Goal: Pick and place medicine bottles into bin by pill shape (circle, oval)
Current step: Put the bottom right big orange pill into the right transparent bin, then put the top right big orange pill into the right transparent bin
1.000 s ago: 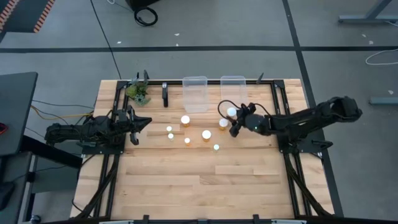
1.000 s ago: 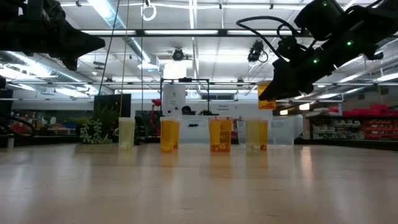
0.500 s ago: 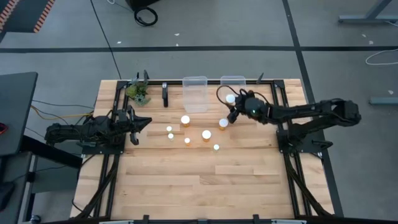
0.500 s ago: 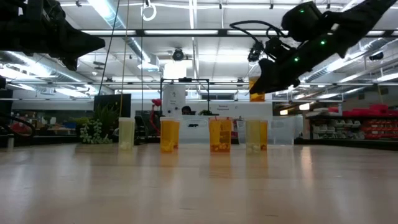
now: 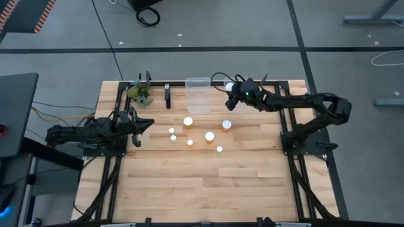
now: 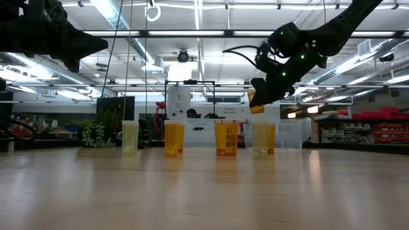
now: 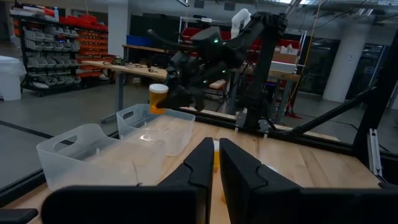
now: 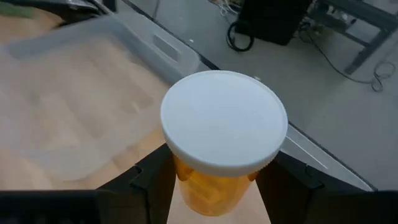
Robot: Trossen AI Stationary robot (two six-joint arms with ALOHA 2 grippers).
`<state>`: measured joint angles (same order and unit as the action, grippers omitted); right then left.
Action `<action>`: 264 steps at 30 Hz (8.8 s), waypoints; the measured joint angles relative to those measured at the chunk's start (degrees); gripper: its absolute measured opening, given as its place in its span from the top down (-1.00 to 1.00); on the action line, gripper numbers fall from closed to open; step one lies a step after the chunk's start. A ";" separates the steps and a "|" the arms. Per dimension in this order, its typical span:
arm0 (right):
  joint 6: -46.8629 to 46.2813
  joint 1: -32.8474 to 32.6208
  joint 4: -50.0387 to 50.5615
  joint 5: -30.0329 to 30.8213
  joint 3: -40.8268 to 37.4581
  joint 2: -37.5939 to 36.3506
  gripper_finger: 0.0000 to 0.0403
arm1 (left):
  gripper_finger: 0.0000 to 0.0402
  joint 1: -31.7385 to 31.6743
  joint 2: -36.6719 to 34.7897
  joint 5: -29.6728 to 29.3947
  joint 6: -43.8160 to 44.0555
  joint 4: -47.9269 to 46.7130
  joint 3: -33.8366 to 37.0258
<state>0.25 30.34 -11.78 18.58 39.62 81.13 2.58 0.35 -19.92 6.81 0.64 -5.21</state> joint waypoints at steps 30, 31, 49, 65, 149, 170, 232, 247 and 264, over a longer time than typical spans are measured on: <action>-5.29 7.88 3.53 -2.46 9.76 14.22 -0.03 | 0.86 -0.02 -0.02 0.02 0.00 0.00 0.00; -5.73 7.94 3.57 -2.14 9.58 14.22 -0.03 | 0.86 -0.02 0.00 0.00 0.00 -0.02 0.00; -9.27 8.17 5.71 -1.87 9.24 15.86 -0.03 | 0.87 0.01 0.01 0.00 0.02 -0.04 0.02; -11.81 6.85 1.99 -1.80 5.94 15.86 -0.03 | 0.85 0.00 -0.02 0.00 0.00 0.00 0.00; -1.64 7.82 -1.63 -2.64 5.94 19.29 -0.03 | 0.87 -0.02 -0.01 0.00 0.03 -0.02 0.01; -1.79 7.86 -1.65 -4.12 5.94 19.25 -0.07 | 0.86 -0.02 -0.01 0.02 0.03 0.00 0.00; -3.98 -0.22 38.26 -1.13 27.06 8.54 -0.34 | 0.85 -0.01 -0.01 0.02 0.00 0.00 0.00; -6.54 -19.43 13.65 -1.58 6.28 -0.78 -0.33 | 0.86 0.00 -0.02 0.01 0.03 0.00 0.00; -14.01 -32.77 6.41 8.81 -3.98 -0.78 -0.33 | 0.81 -0.01 -0.02 0.01 0.03 -0.01 0.00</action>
<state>-13.75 -2.43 -5.37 27.38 35.65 80.36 2.58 0.34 -19.91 6.83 0.63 -5.21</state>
